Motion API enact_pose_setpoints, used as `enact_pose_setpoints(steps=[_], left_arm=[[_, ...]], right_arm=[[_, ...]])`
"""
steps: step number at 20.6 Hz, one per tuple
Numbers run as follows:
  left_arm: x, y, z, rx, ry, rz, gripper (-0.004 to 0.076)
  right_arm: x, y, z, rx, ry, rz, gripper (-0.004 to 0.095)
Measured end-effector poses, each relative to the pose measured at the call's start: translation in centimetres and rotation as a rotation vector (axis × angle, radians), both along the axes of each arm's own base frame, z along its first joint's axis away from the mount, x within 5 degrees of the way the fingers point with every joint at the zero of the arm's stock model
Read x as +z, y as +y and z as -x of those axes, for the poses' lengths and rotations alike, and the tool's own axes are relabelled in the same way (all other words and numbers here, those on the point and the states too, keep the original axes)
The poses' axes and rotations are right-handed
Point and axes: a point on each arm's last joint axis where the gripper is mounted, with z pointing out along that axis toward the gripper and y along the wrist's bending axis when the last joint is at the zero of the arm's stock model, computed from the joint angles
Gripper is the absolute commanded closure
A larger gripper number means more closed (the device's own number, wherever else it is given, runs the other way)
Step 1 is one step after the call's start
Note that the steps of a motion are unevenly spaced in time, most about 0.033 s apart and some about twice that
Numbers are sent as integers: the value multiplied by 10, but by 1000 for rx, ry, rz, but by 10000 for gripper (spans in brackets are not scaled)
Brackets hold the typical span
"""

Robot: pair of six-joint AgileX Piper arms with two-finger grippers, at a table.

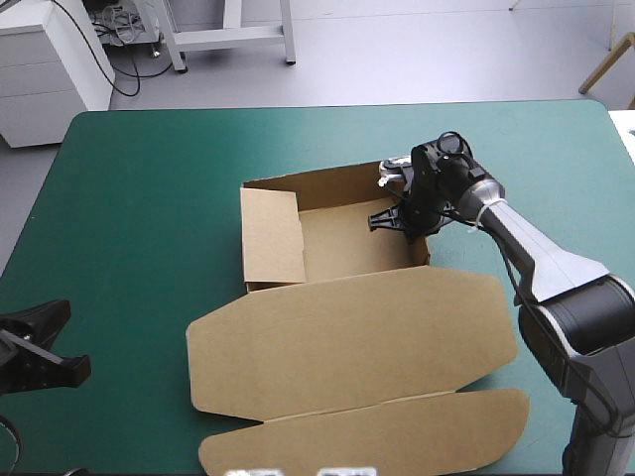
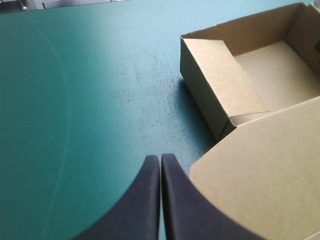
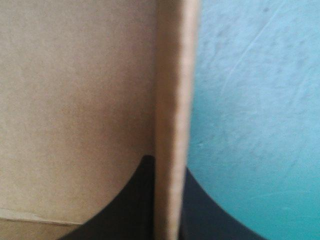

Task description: Fold the box

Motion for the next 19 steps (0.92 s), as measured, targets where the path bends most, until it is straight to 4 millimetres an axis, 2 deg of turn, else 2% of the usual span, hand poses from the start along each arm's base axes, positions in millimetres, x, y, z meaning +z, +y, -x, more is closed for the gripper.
enact_pose_setpoints(steps=[4,5,6,7,8,9,10,11,12,16,17,19], left_arm=[[0,0,0,1,0,-1,734],[0,0,0,1,0,0,734],[0,0,0,1,0,0,734],[0,0,0,0,1,1,734],[0,0,0,-2,1,3,734],[0,0,0,-2,2,4,734],[0,0,0,-3,2,5,734],[0,0,0,-3,2,5,734],[0,0,0,-3,2,5,734],[0,-1,0,-4,3,5,734],[0,-1,0,-4,3,5,734],[0,0,0,2,-1,-1,734]], right_arm=[[40,-31,-13,-39,-122,43,927],[62,-62,-23,-97,-190,43,927],[70,-76,-26,-127,-215,44,927],[84,-113,-32,-209,-261,54,927],[89,-139,-34,-263,-277,67,927],[90,-165,-34,-315,-281,81,927],[88,-200,-33,-383,-270,102,927],[86,-216,-32,-411,-263,113,927],[82,-242,-30,-461,-248,128,927],[60,-311,-23,-592,-205,157,927],[49,-330,-22,-626,-185,163,927],[32,-354,-19,-670,-145,166,920]])
